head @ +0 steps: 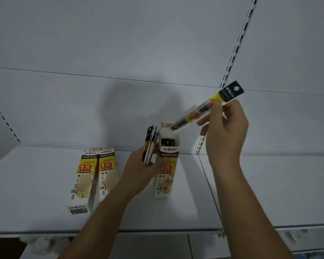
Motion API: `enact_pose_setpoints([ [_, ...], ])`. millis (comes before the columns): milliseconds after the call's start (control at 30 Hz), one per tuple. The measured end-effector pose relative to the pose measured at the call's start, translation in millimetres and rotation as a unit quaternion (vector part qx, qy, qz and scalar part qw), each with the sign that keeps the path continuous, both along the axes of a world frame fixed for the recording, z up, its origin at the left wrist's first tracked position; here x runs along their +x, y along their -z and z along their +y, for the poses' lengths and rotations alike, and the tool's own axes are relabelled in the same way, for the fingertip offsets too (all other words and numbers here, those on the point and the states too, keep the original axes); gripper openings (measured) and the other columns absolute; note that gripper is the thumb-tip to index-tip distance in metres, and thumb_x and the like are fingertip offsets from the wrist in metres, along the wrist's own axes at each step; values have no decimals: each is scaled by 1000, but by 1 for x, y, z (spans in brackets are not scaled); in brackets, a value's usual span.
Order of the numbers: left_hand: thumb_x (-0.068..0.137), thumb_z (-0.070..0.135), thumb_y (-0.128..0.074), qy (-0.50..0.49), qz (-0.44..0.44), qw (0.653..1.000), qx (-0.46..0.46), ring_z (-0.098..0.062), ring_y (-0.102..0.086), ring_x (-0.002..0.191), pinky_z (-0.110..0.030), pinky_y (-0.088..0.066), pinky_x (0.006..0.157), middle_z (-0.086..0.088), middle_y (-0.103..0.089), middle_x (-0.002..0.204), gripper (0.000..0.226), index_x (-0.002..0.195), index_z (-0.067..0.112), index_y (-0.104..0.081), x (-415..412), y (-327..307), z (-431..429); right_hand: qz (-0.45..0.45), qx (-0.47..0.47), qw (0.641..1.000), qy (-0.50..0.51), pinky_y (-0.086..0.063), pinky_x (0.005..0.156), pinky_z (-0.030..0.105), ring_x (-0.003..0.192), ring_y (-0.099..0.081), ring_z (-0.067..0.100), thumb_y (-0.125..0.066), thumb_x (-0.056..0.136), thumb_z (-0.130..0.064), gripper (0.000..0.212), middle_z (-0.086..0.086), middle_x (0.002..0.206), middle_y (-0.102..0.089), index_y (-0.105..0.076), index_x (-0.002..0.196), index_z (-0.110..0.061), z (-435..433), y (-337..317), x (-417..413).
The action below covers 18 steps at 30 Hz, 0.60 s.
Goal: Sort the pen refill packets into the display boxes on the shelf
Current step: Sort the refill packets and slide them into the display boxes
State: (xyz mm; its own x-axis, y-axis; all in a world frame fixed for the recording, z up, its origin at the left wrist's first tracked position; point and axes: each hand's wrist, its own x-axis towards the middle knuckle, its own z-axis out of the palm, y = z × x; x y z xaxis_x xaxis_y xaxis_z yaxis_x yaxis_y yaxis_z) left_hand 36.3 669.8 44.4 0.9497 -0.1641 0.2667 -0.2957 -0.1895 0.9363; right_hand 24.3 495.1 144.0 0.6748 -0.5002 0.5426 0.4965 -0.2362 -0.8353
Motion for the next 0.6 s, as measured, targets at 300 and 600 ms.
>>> enact_pose_setpoints([
  [300, 96, 16, -73, 18, 11, 1000, 5, 9, -61, 54, -5, -45, 54, 30, -70, 69, 25, 119, 25, -69, 0, -1, -2, 76, -98, 991, -45, -51, 51, 26, 57, -63, 17, -55, 105, -11, 22, 22, 75, -64, -61, 90, 3, -5, 8, 6],
  [600, 98, 13, -70, 43, 10, 999, 1, 9, -57, 47, -4, -41, 48, 28, -62, 56, 30, 127, 13, -68, -1, -3, -4, 129, -340, 923, -122, -45, 64, 19, 76, -59, 11, -64, 99, -24, 26, -13, 84, -63, -54, 120, -35, -6, 29, 9],
])
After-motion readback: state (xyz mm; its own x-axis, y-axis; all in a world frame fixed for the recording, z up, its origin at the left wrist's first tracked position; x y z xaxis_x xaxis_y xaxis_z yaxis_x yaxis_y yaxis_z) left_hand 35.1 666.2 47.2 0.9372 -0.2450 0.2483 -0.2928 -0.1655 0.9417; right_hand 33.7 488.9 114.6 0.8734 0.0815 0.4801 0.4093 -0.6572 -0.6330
